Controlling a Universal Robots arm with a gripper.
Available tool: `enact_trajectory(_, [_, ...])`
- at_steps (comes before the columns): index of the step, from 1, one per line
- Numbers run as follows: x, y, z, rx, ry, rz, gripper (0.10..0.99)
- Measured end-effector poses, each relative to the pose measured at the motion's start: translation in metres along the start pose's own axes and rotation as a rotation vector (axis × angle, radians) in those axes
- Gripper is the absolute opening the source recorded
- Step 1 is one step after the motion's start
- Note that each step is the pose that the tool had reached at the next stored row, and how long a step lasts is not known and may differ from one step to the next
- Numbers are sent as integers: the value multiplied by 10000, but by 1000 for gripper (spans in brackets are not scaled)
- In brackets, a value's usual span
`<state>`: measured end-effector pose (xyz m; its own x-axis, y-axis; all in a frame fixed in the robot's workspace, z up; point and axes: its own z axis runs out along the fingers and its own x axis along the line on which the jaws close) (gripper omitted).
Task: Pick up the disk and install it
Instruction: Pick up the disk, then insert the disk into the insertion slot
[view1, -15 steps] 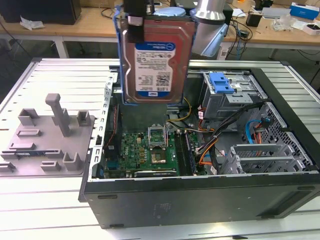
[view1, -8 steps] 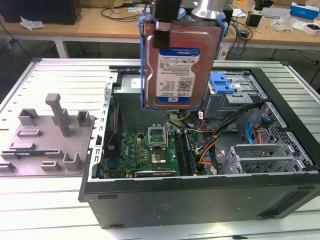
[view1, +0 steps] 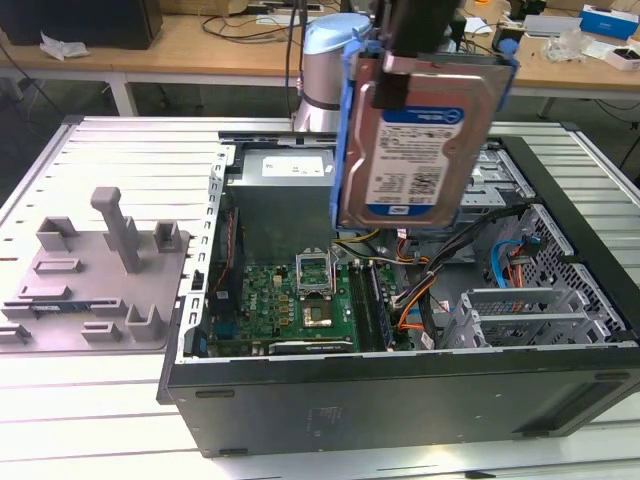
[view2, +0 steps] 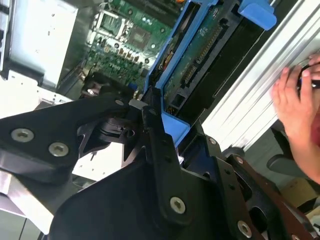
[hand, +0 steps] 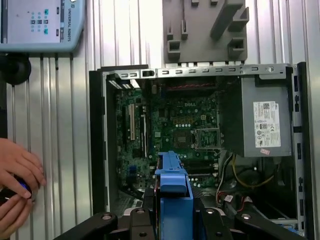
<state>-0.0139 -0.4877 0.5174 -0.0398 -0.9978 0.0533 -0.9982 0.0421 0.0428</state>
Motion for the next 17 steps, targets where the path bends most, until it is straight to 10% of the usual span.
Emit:
enact_trajectory(16, [20, -44, 2, -1, -3, 0, 365])
enact_trajectory(17, [39, -45, 9, -5, -112, -4, 365])
